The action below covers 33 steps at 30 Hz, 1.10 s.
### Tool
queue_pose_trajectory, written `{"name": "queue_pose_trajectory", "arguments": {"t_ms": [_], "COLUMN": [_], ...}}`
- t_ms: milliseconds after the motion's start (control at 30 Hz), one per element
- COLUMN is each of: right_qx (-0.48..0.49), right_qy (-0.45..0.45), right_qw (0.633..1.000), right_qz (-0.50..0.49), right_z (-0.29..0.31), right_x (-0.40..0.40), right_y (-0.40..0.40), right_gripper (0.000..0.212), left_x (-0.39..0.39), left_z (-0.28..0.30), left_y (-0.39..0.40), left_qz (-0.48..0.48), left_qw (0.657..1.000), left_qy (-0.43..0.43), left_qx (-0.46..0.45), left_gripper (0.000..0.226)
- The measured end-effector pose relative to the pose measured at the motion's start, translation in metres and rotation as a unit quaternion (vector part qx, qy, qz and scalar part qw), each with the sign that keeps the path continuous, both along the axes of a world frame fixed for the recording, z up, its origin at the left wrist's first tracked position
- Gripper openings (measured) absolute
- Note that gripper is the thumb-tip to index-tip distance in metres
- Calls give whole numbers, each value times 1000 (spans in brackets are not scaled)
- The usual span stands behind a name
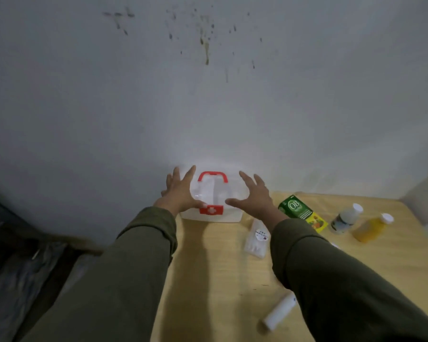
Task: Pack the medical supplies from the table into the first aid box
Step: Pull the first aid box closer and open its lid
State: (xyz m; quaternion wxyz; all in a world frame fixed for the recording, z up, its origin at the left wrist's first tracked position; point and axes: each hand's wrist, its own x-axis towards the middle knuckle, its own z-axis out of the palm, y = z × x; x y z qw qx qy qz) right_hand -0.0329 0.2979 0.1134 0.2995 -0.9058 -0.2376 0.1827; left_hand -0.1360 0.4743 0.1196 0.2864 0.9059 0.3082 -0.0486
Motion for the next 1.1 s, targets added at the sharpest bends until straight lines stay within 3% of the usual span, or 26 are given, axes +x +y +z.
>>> {"name": "queue_pose_trajectory", "arguments": {"t_ms": [267, 800, 833, 900, 1000, 1100], "right_qx": [11, 10, -3, -71, -143, -158], "right_qy": [56, 54, 37, -82, -283, -365], "right_qw": [998, 998, 999, 994, 942, 901], "right_qz": [-4, 7, 9, 25, 105, 176], "right_z": [-16, -24, -25, -30, -43, -55], "right_x": [-6, -39, -42, -49, -52, -54], "right_y": [18, 3, 1, -4, -10, -9], "right_gripper": [107, 112, 112, 110, 104, 104], "left_x": [3, -36, -40, -46, -52, -57], "left_z": [-35, -47, -47, -49, -57, -65], "left_y": [17, -1, -4, -9, -12, -14], "left_qz": [-28, -27, -23, -14, -2, 12], "left_qw": [997, 994, 993, 994, 993, 992], "left_qy": [-15, -77, -85, -98, -117, -129], "left_qx": [-73, -74, -73, -56, -19, -4], "left_gripper": [129, 121, 120, 120, 120, 120]}}
